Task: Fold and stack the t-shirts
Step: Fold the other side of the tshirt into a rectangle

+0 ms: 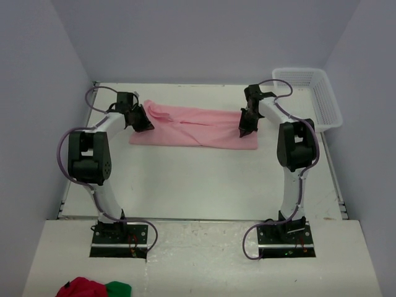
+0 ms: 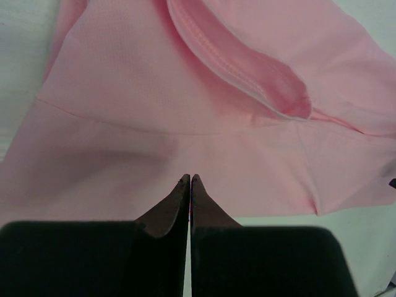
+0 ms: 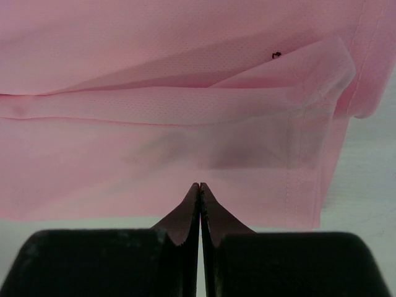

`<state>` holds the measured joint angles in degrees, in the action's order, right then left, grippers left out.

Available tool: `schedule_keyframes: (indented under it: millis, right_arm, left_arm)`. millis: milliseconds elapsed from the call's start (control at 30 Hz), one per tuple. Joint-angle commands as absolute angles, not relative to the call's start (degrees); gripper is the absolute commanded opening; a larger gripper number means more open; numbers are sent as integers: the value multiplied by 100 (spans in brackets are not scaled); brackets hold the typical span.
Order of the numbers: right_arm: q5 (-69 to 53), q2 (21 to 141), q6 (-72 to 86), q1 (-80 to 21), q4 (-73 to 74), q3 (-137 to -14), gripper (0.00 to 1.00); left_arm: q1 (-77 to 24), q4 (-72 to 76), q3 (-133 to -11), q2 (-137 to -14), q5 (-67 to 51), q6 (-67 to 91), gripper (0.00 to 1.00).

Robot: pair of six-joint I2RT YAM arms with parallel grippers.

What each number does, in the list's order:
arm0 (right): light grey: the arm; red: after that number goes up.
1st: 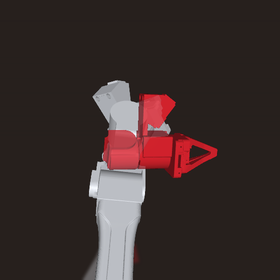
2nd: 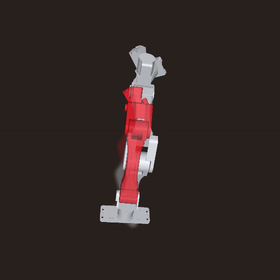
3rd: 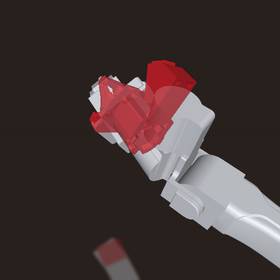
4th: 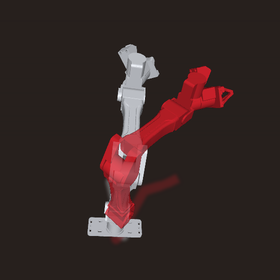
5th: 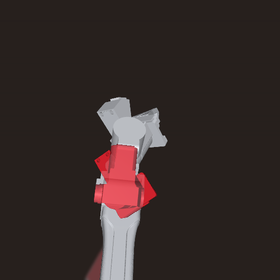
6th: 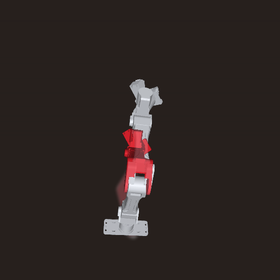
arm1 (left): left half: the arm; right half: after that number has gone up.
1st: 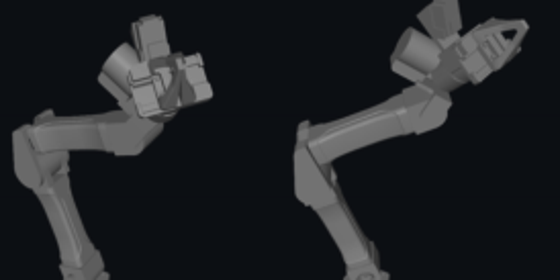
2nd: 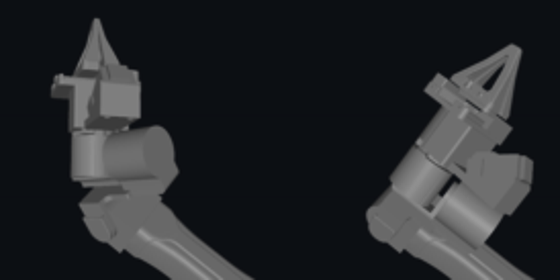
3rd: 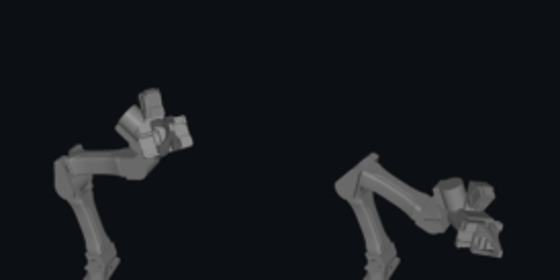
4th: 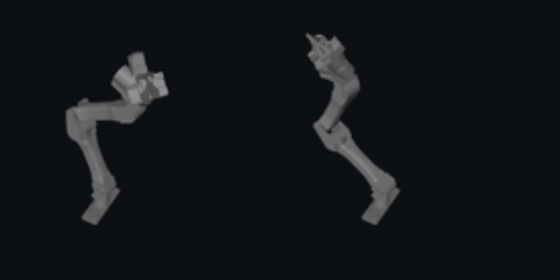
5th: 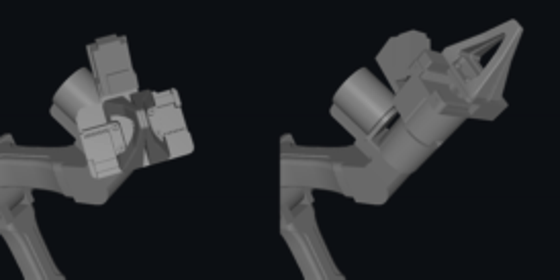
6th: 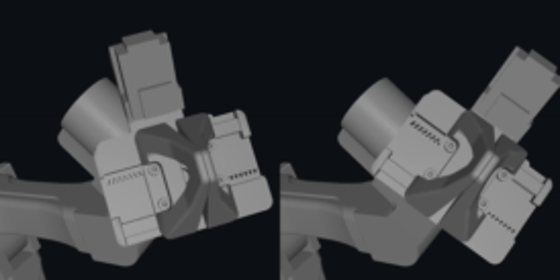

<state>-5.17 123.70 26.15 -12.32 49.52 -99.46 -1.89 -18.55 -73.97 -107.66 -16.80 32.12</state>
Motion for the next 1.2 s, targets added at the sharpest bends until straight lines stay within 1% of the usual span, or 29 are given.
schedule_keyframes:
  millis: [0, 333, 533, 667, 967, 1033, 1167]
  right_arm:
    - [-343, 12463, 2716, -1274, 5255, -10274, 0]
    - [-79, 12586, 2883, -1354, 5546, -10283, 0]
    - [104, 12902, 2839, -1371, 6152, -10766, 0]
    - [167, 12929, 2804, -1371, 6275, -10740, 0]
    - [53, 12981, 2760, -1380, 6530, -10696, 0]
    - [44, 13060, 2786, -1380, 6618, -10792, 0]
    - [298, 13131, 2909, -1485, 6767, -10899, 0]
  left_arm:
    - [-202, -2214, -7716, -10959, -1407, 3050, 0]
    - [-202, -2882, -7980, -11399, -783, 2944, 0]
    - [-185, -3208, -8200, -11584, -440, 2848, 0]
    - [-158, -3471, -8349, -11707, -89, 2751, 0]
    - [0, -3718, -8499, -11760, -26, 2689, 0]
    - [166, -3762, -8473, -11716, -26, 2733, 0]
    - [307, -3753, -8376, -11619, 202, 2804, 0]
